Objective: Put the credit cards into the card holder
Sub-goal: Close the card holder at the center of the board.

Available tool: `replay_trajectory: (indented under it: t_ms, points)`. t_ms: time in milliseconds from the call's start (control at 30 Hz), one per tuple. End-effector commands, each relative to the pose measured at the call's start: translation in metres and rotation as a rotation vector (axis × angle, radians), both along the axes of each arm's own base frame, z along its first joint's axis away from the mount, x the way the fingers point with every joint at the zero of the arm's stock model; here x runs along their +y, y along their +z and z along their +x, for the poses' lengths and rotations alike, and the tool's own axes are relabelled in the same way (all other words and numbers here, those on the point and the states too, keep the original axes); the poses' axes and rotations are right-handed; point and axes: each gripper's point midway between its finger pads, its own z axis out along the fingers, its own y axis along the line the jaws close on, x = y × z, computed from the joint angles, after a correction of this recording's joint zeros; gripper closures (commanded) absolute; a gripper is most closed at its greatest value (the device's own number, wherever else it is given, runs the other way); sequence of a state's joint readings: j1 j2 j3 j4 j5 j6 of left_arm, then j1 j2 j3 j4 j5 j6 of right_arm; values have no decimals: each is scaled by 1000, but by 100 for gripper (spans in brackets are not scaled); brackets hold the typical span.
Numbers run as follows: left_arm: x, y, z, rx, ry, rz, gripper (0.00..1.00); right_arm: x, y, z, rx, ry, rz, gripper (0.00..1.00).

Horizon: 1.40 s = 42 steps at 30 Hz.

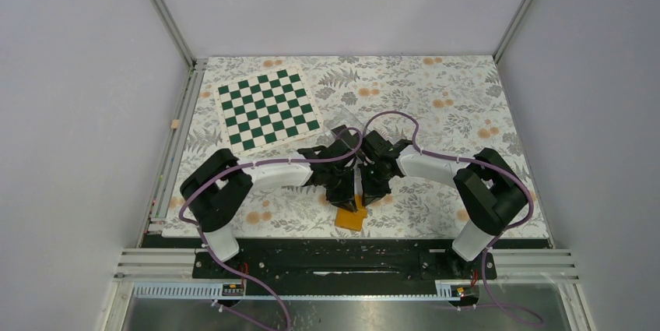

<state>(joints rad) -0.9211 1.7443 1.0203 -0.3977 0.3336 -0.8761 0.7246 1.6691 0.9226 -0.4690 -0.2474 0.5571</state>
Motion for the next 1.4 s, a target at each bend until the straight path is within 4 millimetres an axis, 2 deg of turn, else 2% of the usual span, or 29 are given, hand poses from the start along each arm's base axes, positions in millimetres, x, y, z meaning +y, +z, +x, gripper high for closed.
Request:
replay_trajectory:
  t_ms: [0,67,467,733,1000,1133,1233,1367]
  points:
    - [-3,-1,-4,0,-11,-18,92,-11,-17,-12,43,20,-60,96]
    - [-2,0,-3,-4,-9,-15,100,-10,-17,-12,42,20,-59,96]
    - [-3,20,8,-80,-2,-18,100,-10,-14,-12,36,20,-52,96]
    - [5,32,16,-137,30,-12,100,-9,-12,-11,33,20,-45,96]
    - [4,29,14,-115,15,-21,100,-10,-12,-11,32,20,-48,96]
    - [1,29,7,-77,31,-63,67,-9,-10,-11,28,19,-44,96]
    - [3,24,1,-52,58,-93,65,-9,-9,-10,23,17,-42,96]
    - [0,17,-2,-16,92,-140,67,-8,-9,-10,25,19,-40,96]
